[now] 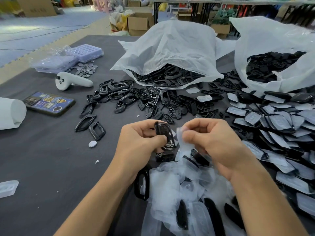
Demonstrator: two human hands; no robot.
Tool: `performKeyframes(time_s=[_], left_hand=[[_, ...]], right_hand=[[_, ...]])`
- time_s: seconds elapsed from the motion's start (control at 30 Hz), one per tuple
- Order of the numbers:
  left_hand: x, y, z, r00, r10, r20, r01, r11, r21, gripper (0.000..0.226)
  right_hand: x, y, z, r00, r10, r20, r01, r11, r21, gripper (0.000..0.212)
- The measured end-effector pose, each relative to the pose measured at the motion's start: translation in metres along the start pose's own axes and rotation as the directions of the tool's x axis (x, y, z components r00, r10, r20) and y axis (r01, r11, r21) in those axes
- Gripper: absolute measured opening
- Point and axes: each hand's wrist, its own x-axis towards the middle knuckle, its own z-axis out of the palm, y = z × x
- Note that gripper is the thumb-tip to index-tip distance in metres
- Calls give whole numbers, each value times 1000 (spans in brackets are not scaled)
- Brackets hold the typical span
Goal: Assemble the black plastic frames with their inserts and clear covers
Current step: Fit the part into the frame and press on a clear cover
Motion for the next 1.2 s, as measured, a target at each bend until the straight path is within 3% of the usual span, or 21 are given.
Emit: performKeyframes(time_s=[0.07,0.17,0.23,0.37,0.57,0.8,0.93,1.03,1.2], left_hand=[[2,-2,2,996,-31,-85,35,998,52,44],[3,-4,6,992,-59,-107,66,995,72,32],[1,-5,8,997,-47,-64,53,994,94,23],[-2,-9,11,1000,-17,-12,18,994,107,14],[-3,-11,11,998,14,62,-19,996,82,25],[-5,-7,9,992,-15,122,12,1000,20,37],[-6,-5,11,989,-43,140,52,997,-61,31],[-6,-6,13,994,-66,87,71,996,-53,20],[-6,-5,17,997,-74,-1,74,995,-70,30]], right_hand=[[1,-1,4,995,-13,-101,22,996,89,23],[-1,-1,17,995,-44,-84,54,991,119,17],[-2,2,27,994,-71,-77,73,997,19,12],[-1,12,37,953,-191,-237,108,940,-323,14],[-2,16,43,894,-318,-317,155,882,-446,17],[-3,15,44,869,-345,-354,152,868,-473,21],[-2,12,39,877,-344,-336,154,862,-482,21],[0,10,34,885,-338,-320,147,855,-497,22],[1,11,30,908,-283,-308,119,881,-459,22]])
